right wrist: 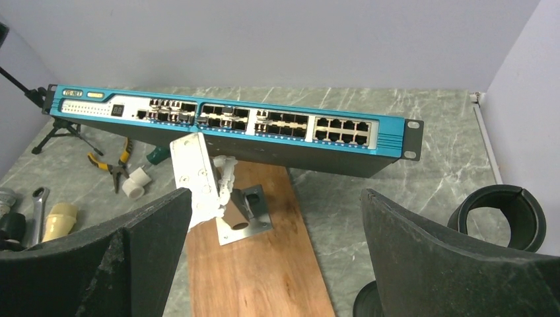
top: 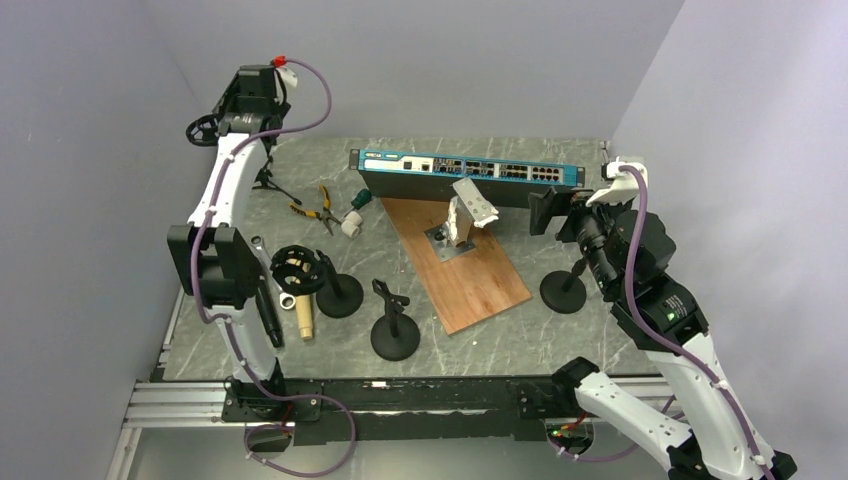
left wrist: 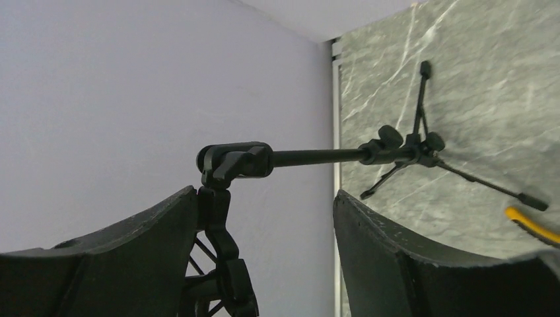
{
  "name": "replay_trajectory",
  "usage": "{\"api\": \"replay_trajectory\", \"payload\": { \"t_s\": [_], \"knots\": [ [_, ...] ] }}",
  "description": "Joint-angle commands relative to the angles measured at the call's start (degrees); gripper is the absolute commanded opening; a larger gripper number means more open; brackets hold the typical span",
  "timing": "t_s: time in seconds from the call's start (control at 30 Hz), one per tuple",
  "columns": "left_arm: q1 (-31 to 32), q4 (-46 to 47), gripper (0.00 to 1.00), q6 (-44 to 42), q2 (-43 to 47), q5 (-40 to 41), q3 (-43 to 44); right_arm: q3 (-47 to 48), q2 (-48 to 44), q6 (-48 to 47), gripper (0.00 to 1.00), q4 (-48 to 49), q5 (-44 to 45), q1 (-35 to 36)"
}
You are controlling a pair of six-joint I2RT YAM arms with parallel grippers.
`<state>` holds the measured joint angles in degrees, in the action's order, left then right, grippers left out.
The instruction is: Remove the microphone from the stand
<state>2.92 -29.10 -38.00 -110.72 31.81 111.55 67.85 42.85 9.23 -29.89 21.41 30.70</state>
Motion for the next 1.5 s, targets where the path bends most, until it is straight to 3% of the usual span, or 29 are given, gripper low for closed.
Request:
{"api": "replay_trajectory", "payload": {
  "t_s": [0.0, 0.3, 0.53, 0.77, 0.83, 1.03, 1.17, 1.27, 1.47],
  "knots": [
    [-2.6, -10.84, 0.76, 9.9, -0.58, -12.33, -0.65, -0.56, -1.21, 0.65, 1.0, 1.76, -0.27, 0.24],
    [-5.47, -8.71, 0.75, 12.45, -2.57, -18.18, -7.39, -2.07, -2.85, 1.67, 1.0, 2.53, -0.87, 0.24],
    [-7.21, -8.86, 0.75, 15.0, -6.15, -23.44, -5.38, -2.14, -3.14, 1.67, 1.0, 2.57, -1.48, 0.28],
    [-7.22, -9.19, 0.74, 16.31, -5.67, -22.83, -4.62, -3.06, -3.62, 1.34, 1.0, 3.29, -1.24, 0.21],
    [-7.19, -9.57, 0.8, 16.95, -4.05, -22.38, -2.6, -2.68, -2.9, 1.0, 1.0, 3.2, -1.41, 0.23],
    [-7.22, -12.42, 0.92, 21.76, 2.18, -28.04, 9.63, -1.37, -1.22, -0.07, 1.0, 3.82, -0.92, 0.17],
    [-7.21, -8.94, 0.98, 26.36, 10.73, -35.96, 9.89, -0.02, -0.07, -0.39, 1.0, 3.92, -0.5, 0.23],
    [-7.16, -2.32, 0.99, 30.42, 19.4, -44.28, 3.77, 0.9, 0.76, -0.99, 1.0, 4.03, -0.39, 0.24],
    [-6.92, 19.19, 0.99, 45.86, 37.77, -63.74, -17.51, 2.33, 1.13, -1.85, 1.0, 4.83, 0.7, 0.24]
  ]
}}
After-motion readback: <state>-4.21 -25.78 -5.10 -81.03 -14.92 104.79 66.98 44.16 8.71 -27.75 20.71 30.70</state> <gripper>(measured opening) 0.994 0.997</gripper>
